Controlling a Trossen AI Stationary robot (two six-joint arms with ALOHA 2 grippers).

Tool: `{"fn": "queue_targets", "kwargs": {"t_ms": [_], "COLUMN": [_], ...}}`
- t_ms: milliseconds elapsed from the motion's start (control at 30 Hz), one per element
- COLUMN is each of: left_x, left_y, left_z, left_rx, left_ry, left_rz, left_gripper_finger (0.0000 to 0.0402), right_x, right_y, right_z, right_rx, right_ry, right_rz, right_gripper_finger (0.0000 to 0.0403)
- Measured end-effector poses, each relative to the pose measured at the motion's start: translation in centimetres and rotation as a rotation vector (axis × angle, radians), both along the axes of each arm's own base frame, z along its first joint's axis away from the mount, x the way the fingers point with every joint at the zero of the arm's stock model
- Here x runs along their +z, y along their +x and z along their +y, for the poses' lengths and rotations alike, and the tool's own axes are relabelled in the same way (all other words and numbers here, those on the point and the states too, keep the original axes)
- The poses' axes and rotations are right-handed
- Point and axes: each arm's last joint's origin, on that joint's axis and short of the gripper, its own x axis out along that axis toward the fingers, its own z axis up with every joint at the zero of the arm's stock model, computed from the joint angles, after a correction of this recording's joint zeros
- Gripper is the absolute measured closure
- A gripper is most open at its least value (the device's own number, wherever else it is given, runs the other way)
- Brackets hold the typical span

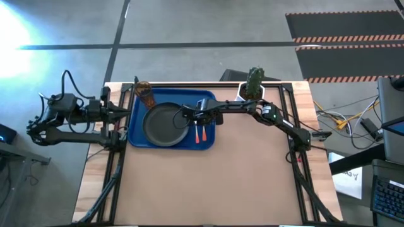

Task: Pick and place plate/cup/fork/spoon on tray
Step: Put the orange fork on the blue serving tray to the right of the orange spoon

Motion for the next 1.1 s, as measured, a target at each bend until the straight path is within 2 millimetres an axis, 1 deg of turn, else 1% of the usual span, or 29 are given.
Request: {"fn": "queue_targets", "kwargs": {"t_ms": [300,700,900,1100], "left_x": [0.0,0.0,0.0,0.0], "left_y": [0.0,0.0,0.0,0.0], "left_z": [0.0,0.0,0.0,0.0], "left_rx": [0.0,0.0,0.0,0.0], "left_ry": [0.001,0.0,0.001,0.001], "left_rz": [-0.003,-0.004,-0.003,-0.003], "left_gripper_finger": [0.0402,0.0402,0.0402,0.0402], "right_x": [0.0,0.3,0.3,0.8], "right_y": [0.1,0.6,0.6,0.9], "right_z": [0.2,0.9,1.0,1.1], "right_rx": [0.012,0.051,0.05,0.075], "right_ry": [0.0,-0.007,-0.007,-0.002], "right_rz": [-0.009,-0.027,-0.027,-0.041], "right_gripper_finger": [0.0394,0.037,0.037,0.0369]}}
